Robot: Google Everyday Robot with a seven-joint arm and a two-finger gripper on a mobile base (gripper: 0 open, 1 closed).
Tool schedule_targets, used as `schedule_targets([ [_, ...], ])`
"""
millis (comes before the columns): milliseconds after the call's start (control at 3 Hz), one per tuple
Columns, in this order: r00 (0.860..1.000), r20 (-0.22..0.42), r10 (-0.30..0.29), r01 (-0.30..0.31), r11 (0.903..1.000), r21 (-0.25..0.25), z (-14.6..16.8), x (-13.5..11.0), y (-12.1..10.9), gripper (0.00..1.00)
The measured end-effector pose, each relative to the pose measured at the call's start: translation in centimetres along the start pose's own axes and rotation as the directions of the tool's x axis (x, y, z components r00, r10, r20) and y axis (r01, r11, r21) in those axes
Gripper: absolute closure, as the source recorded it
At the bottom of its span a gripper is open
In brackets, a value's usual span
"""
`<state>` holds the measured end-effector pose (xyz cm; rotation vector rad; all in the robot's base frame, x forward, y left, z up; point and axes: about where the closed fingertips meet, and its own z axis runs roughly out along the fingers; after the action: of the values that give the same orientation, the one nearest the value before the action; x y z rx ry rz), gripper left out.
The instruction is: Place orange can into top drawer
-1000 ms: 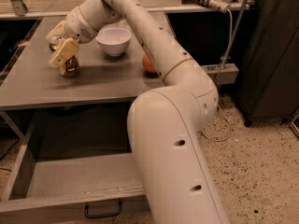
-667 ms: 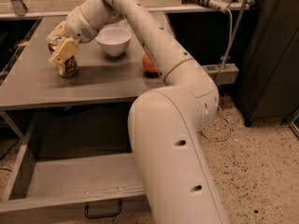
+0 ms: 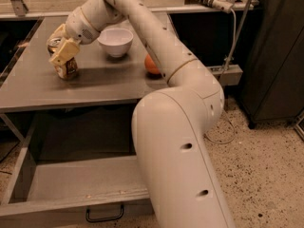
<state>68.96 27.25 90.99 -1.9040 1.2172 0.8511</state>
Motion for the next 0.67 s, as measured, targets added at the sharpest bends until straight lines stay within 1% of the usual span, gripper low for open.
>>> schedule_targets([
  [333,0.999,-0.002,0.052,-0.052,0.9962,0.070,-3.2,-1.1,1.0,1.00],
  [667,0.994,0.007,0.109,-0.109,0.9840,0.141,-6.5,-2.5,3.7,1.00],
])
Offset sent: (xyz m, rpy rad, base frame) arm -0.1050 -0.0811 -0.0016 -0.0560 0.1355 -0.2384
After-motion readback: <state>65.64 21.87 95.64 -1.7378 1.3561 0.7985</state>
